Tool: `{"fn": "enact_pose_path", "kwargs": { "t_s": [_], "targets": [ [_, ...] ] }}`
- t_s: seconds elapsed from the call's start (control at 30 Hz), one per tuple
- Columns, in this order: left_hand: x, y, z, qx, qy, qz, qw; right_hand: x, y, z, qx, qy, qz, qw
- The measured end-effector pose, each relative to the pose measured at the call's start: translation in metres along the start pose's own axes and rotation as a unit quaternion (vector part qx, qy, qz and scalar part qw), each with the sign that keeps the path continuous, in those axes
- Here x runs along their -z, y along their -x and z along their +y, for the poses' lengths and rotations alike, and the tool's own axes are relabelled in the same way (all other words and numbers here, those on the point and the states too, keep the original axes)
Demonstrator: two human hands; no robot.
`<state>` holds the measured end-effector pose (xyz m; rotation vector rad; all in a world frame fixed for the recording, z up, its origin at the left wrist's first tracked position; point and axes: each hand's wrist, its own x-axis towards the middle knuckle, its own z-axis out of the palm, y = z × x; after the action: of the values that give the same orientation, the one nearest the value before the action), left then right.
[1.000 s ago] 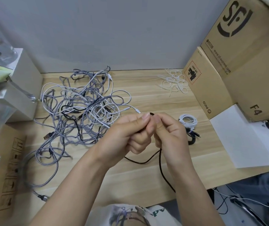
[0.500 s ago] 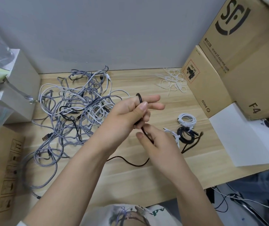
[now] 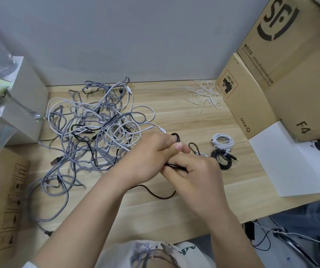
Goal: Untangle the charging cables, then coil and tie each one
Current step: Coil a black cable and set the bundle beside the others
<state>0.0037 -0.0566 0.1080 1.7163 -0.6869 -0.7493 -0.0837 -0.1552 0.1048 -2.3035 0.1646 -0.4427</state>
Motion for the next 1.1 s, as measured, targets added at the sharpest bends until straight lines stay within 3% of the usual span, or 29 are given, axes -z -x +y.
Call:
{"fn": "enact_pose_path", "kwargs": {
  "t_s": [0.2, 0.5, 0.8, 0.97, 1.1],
  "targets": [
    [0.003, 0.006, 0.003, 0.038, 0.082, -0.017, 0.996, 0.008, -0.003, 0.001, -0.006, -0.077, 0.098, 0.992],
    [0.010, 0.018, 0.003, 0.009, 0.230, -0.099, 0.968, 0.017, -0.008, 0.004, 0.002, -0.189, 0.159, 0.969],
    [0.011, 0.020, 0.010, -0.062, 0.476, -0.164, 0.862, -0.006, -0.007, 0.004, -0.077, -0.227, 0.043, 0.970],
    [0.000, 0.018, 0.012, -0.071, 0.548, -0.069, 0.830, -0.012, -0.006, 0.004, -0.101, -0.206, -0.066, 0.971],
    [-0.007, 0.012, 0.010, -0.089, 0.528, 0.011, 0.845, -0.014, -0.003, 0.002, -0.123, -0.092, -0.143, 0.978]
  ]
}}
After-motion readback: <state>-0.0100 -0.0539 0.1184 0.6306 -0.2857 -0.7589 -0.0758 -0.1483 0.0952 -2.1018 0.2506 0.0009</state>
